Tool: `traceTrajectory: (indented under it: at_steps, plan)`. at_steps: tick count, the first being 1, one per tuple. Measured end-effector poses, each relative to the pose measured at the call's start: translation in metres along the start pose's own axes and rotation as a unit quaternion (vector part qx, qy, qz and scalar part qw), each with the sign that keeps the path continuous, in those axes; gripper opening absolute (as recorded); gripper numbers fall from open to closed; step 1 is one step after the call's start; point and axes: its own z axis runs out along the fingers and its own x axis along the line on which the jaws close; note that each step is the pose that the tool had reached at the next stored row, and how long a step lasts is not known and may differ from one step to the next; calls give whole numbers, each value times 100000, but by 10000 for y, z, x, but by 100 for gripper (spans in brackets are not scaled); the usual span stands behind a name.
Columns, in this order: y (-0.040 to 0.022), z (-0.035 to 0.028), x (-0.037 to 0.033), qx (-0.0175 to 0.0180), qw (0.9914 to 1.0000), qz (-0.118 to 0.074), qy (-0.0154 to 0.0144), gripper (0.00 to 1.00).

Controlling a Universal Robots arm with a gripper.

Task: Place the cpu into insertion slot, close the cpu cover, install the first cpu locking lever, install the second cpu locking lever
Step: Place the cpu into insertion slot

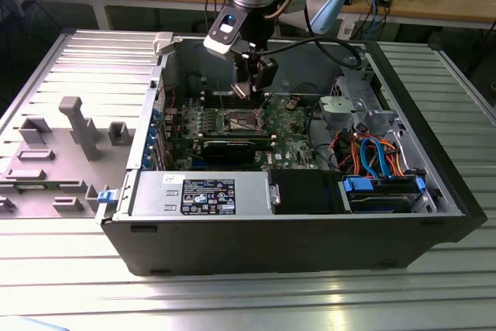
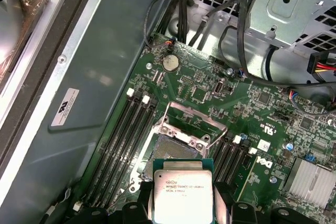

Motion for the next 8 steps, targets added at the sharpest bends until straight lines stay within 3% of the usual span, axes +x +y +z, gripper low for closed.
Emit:
traceTrajectory:
  at_steps: [8]
  plan:
    - [0,1,1,-7,100000,230,-7,55]
